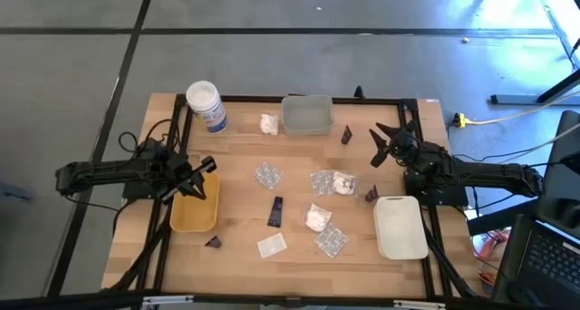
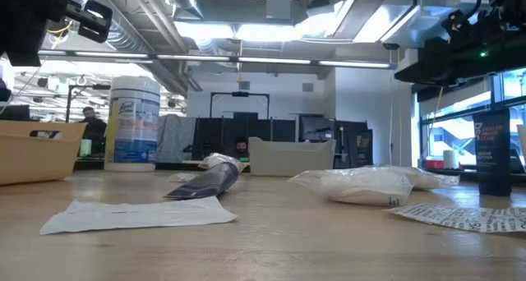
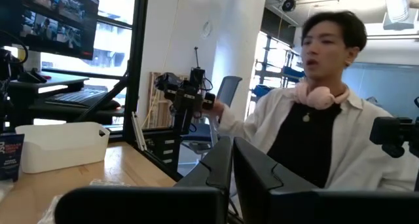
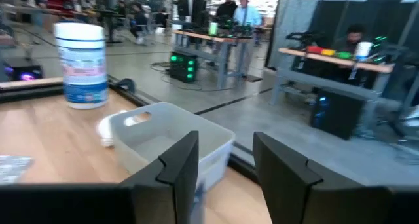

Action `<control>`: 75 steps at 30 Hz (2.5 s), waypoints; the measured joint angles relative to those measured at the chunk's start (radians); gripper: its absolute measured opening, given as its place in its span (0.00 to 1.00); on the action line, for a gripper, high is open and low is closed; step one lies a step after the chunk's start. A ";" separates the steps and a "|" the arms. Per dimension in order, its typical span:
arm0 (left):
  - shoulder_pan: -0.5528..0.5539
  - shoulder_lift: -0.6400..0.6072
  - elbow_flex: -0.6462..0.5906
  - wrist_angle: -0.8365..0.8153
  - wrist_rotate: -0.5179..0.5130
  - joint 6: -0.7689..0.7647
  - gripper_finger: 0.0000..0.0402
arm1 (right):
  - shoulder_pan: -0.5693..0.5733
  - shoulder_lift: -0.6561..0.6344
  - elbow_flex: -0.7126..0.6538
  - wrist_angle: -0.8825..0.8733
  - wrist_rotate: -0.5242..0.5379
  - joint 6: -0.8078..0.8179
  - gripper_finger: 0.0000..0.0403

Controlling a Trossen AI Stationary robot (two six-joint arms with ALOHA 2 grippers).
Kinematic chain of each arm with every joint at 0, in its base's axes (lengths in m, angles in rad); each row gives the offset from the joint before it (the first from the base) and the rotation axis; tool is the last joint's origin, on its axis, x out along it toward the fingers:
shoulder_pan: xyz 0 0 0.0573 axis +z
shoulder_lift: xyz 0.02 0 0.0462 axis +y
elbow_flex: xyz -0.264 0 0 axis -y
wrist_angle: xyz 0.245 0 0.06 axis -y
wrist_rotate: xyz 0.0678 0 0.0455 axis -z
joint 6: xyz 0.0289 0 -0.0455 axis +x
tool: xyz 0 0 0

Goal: Pick & Place Travel size toiletries
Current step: Put the blue shaving cream into the white bin

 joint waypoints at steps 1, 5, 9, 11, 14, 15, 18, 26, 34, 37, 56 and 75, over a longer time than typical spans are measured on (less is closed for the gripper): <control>0.000 0.000 0.000 0.000 0.000 0.000 0.03 | -0.005 0.000 0.000 0.003 0.010 -0.012 0.37; 0.000 0.000 0.000 0.000 0.000 0.000 0.03 | -0.008 0.000 0.000 0.004 0.013 -0.020 0.37; 0.000 0.000 0.000 0.000 0.000 0.000 0.03 | -0.008 0.000 0.000 0.010 0.008 0.031 0.37; 0.000 0.000 0.000 0.000 0.000 0.000 0.03 | -0.011 0.001 0.000 0.083 -0.038 0.099 0.37; 0.000 0.000 0.000 0.000 0.000 0.000 0.03 | -0.014 0.000 0.000 0.276 -0.153 0.171 0.37; 0.000 0.000 0.000 0.000 -0.001 0.000 0.03 | -0.015 0.000 0.000 0.350 -0.188 0.160 0.37; 0.000 0.000 0.000 0.000 -0.020 0.000 0.03 | -0.015 0.000 0.024 0.503 -0.297 0.083 0.37; 0.000 0.000 0.000 0.000 -0.040 0.000 0.03 | -0.015 0.082 0.238 0.314 -0.229 0.045 0.37; 0.000 0.000 0.000 0.000 -0.040 0.000 0.03 | -0.034 0.279 0.477 -0.064 -0.117 0.044 0.37; 0.000 0.000 0.000 0.000 -0.039 0.000 0.03 | -0.044 0.355 0.571 -0.250 -0.114 0.136 0.37; 0.000 0.000 0.000 0.000 -0.037 0.000 0.03 | -0.198 0.719 0.800 -0.767 -0.262 0.549 0.37; 0.000 0.000 0.000 0.000 -0.037 0.000 0.03 | -0.245 1.000 0.800 -0.786 -0.333 0.703 0.30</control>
